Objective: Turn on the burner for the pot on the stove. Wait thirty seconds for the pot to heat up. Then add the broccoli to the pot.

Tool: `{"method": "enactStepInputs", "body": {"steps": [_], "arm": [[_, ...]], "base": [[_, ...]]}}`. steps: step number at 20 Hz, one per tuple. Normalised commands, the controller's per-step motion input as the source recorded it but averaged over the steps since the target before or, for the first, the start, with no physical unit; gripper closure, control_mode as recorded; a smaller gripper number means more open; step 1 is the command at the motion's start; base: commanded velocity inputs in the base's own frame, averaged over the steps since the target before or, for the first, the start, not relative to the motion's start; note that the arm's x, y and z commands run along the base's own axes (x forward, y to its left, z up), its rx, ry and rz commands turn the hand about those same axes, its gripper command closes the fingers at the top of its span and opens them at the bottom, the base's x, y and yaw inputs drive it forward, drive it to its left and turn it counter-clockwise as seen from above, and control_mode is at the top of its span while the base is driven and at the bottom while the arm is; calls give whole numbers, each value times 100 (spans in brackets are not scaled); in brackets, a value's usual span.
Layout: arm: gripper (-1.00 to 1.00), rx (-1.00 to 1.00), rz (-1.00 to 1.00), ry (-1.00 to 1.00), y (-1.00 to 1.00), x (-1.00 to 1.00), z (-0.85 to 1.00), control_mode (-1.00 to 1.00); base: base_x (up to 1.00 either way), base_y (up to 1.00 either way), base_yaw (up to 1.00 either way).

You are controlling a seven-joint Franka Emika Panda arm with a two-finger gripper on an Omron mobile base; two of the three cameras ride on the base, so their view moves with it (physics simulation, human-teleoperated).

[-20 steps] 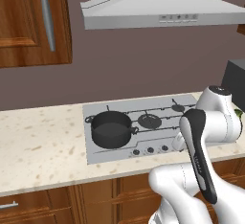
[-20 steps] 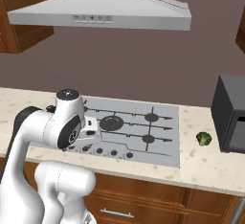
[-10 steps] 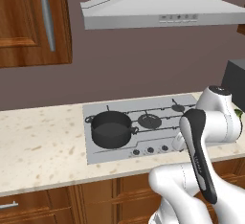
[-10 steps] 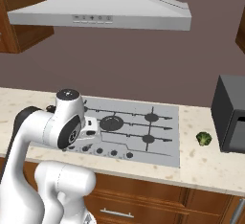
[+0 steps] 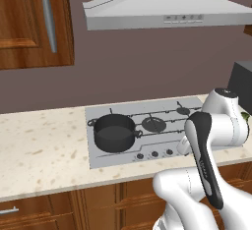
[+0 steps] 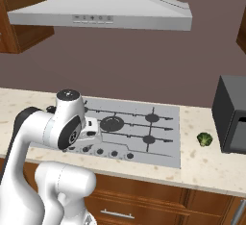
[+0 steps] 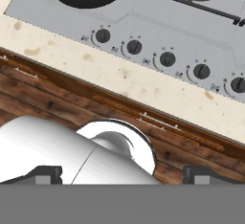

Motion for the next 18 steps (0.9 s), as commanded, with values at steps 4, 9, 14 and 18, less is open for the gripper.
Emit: {"method": "enactStepInputs", "body": {"steps": [4, 9, 14, 18], "arm": [[-100, 0, 0, 0, 0, 0, 0, -100], [-100, 0, 0, 0, 0, 0, 0, -100], [-100, 0, 0, 0, 0, 0, 0, -100], [-100, 0, 0, 0, 0, 0, 0, -100]], "base": [[0, 0, 0], [0, 0, 0], [0, 0, 0], [0, 0, 0]]}}
